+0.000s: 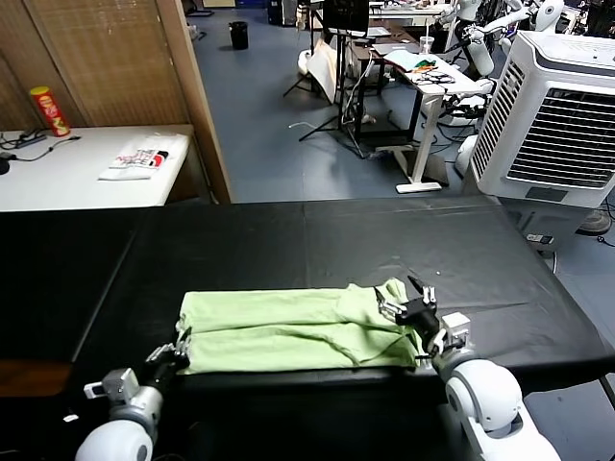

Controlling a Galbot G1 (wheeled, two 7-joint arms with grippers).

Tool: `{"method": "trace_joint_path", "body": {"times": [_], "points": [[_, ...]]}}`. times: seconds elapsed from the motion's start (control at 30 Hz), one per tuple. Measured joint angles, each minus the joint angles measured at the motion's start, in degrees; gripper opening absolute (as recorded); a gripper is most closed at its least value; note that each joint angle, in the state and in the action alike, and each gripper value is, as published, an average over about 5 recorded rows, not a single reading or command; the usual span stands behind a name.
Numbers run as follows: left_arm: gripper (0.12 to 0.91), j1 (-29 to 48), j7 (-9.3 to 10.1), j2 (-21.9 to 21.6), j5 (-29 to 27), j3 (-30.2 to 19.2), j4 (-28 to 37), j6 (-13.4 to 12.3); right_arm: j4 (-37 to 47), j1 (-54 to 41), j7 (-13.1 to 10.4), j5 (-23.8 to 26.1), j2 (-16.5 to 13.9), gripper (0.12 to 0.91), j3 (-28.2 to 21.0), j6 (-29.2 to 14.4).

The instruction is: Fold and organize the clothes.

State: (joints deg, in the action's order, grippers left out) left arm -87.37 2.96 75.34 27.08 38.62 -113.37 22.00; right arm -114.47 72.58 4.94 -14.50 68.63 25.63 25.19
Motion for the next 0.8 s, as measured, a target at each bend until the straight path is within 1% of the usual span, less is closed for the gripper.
{"method": "trace_joint_path", "body": {"times": [0.2,0.37,0.5,0.57,0.67,0.8], "points": [[0.141,0.94,-0.38,-2.32,-6.34,1.88,2.25,-2.77,-0.35,0.21,-0.29,-0.02,0.05,0.798,0.83,-0.02],[0.141,0.41,-0.19,-7.6,-8.43,6.1,4.76,-3.66,-0.43,0.67,-0.5,-0.02,0.69,0.798,1.35,-0.09],[0.141,-0.07,1.27,-13.22,-10.32,10.13,6.93,-4.81,-0.46,1.23,-0.55,0.14,1.15,0.798,1.41,-0.27],[0.141,-0.28,2.0,-15.32,-11.63,11.41,7.24,-5.13,-0.53,1.5,-0.57,0.29,1.32,0.798,1.42,-0.36],[0.141,-0.34,2.67,-16.66,-12.7,11.92,6.11,-4.51,-0.84,1.96,-0.59,0.67,1.68,0.798,1.49,-0.49],[0.141,-0.21,3.45,-15.93,-11.54,10.44,1.8,-1.79,-1.33,2.64,-0.66,1.24,2.16,0.798,1.94,-0.64]]}}
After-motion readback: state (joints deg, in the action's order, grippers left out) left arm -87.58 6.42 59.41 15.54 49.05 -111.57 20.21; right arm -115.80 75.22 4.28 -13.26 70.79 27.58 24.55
